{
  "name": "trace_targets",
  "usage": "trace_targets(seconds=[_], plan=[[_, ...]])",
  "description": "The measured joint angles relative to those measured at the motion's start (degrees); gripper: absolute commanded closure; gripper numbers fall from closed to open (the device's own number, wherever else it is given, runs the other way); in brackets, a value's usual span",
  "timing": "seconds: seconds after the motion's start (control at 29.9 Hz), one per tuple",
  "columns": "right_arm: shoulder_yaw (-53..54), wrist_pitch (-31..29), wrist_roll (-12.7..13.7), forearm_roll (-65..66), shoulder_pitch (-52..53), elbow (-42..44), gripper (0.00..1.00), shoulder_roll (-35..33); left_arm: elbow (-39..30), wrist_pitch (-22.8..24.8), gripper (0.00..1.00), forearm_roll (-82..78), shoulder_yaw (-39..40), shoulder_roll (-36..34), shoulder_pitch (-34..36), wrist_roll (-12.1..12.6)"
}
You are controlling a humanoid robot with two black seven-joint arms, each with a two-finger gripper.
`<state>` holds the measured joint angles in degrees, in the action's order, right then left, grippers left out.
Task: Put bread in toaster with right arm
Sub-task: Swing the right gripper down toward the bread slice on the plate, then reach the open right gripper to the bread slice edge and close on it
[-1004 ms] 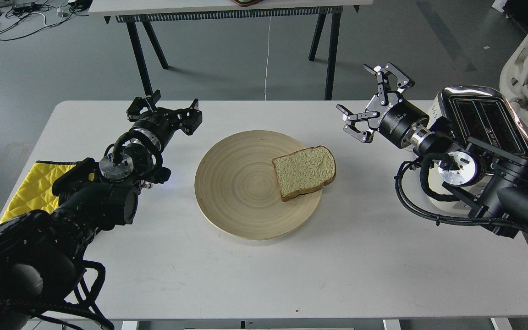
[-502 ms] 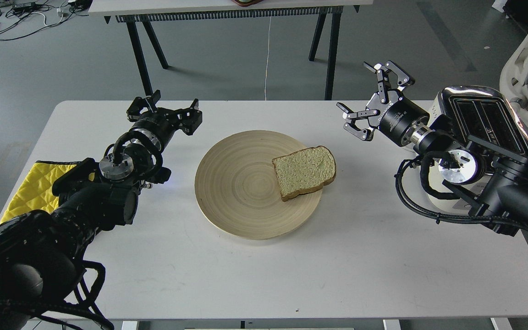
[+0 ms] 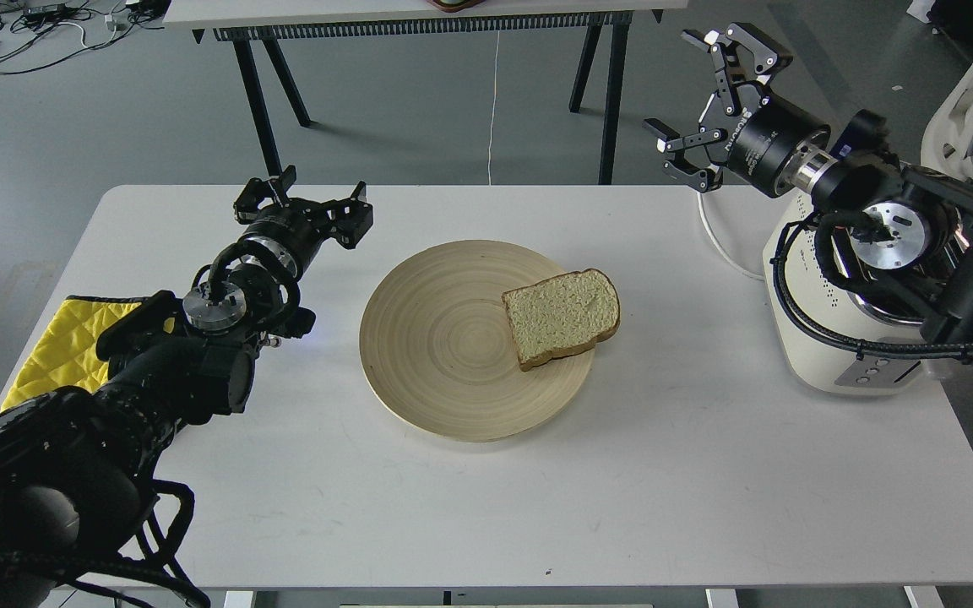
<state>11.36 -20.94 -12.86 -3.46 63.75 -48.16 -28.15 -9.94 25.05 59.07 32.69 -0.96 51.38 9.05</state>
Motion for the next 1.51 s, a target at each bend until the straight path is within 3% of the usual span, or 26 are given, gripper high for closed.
trace_targets(seconds=[0.3,0.77,1.07,1.51], plan=[[-13.8,15.3,-0.1,12.7,3.6,-2.6,0.01,-0.1,0.0,0.0,0.00,0.0,0.0,0.0,0.0,0.0],[-31.0,34.3,1.0,16.0,3.9,-2.4,0.01,10.9,0.0,0.0,0.00,0.0,0.0,0.2,0.0,0.0],[-35.2,36.0,3.0,17.9,3.5,-3.4,0.02,11.7,0.0,0.0,0.00,0.0,0.0,0.2,0.0,0.0],[-35.5,36.0,3.3,19.5,1.8,-4.8,0.03,12.8,0.0,0.0,0.00,0.0,0.0,0.2,0.0,0.0]])
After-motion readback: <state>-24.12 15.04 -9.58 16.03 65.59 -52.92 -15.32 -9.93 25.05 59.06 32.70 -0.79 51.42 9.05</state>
